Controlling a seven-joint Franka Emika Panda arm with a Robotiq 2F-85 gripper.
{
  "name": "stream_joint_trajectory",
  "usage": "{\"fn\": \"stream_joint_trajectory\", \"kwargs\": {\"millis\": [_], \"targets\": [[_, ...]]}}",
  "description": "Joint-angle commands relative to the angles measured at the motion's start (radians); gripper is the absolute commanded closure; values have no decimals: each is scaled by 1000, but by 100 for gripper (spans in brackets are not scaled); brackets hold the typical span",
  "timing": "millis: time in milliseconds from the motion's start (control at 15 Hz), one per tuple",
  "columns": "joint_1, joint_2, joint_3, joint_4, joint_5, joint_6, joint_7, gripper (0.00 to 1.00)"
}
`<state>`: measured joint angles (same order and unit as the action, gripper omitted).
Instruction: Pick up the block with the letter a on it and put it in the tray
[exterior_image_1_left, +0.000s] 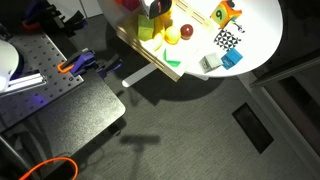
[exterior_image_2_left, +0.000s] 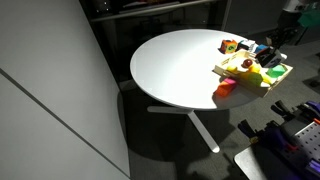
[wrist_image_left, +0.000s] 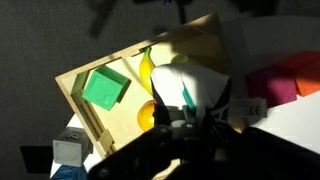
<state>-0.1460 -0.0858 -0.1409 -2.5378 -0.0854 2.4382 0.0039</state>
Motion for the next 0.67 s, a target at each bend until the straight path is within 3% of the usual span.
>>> {"fn": "stream_joint_trajectory", "kwargs": {"millis": [0, 133, 600], "targets": [[-34, 3, -16, 18, -44, 53, 82, 64], [-43, 0, -16, 17, -68, 78, 121, 57], [-26, -24, 10, -2, -116, 70, 184, 2]]}}
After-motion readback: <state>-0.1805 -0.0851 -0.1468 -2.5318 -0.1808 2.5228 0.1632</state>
